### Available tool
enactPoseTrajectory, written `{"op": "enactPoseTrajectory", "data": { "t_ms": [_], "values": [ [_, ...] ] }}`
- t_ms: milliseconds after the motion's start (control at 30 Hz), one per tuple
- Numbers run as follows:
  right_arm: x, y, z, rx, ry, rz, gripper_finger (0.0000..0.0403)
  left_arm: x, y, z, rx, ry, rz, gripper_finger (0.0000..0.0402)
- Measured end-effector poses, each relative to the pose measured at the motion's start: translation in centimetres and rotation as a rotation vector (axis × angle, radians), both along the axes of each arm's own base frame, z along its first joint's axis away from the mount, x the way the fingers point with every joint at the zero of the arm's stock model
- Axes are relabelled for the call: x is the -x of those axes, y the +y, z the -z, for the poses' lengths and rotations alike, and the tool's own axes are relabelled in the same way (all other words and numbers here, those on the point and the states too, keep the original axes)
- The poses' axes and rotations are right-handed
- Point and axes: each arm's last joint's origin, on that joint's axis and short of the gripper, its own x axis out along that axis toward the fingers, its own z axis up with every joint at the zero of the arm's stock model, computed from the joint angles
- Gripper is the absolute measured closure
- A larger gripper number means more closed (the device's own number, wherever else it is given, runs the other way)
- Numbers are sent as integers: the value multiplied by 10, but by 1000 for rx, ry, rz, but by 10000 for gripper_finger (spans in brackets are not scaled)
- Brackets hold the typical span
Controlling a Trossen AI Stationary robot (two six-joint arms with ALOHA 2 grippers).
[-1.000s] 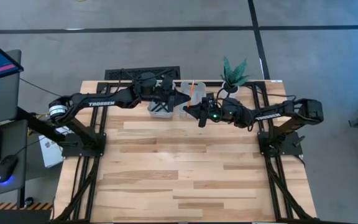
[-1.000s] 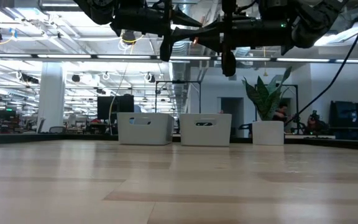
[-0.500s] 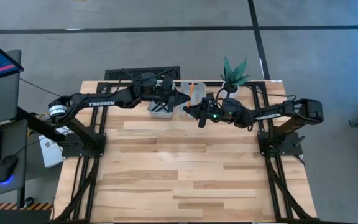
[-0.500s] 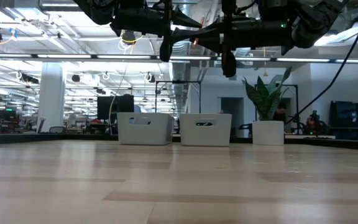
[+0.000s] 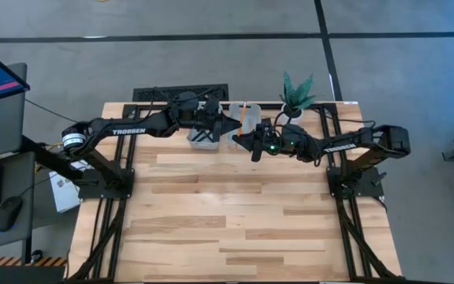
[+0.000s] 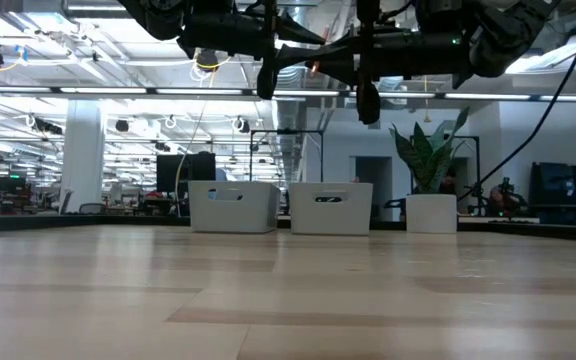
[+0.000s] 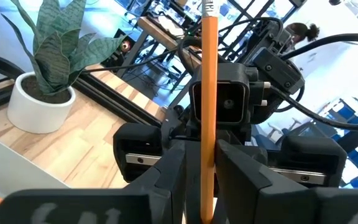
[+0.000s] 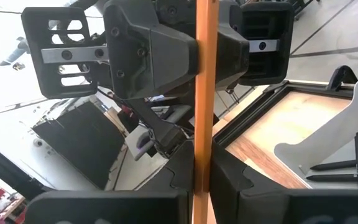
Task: Sort pens & pencils
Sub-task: Put the orange pencil into the right gray bin
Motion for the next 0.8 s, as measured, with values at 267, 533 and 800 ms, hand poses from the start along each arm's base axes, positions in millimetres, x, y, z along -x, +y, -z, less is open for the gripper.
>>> {"op": "enactPoseTrajectory", "data": {
  "t_ms": [267,533,800],
  "values": [
    [0,0,1,-1,8,0,358,0,0,0,0,0,0,329],
    [0,0,1,-2,8,0,356,0,0,0,1,0,0,329],
    [0,0,2,-4,23,0,358,0,0,0,0,0,0,329]
  ]
}}
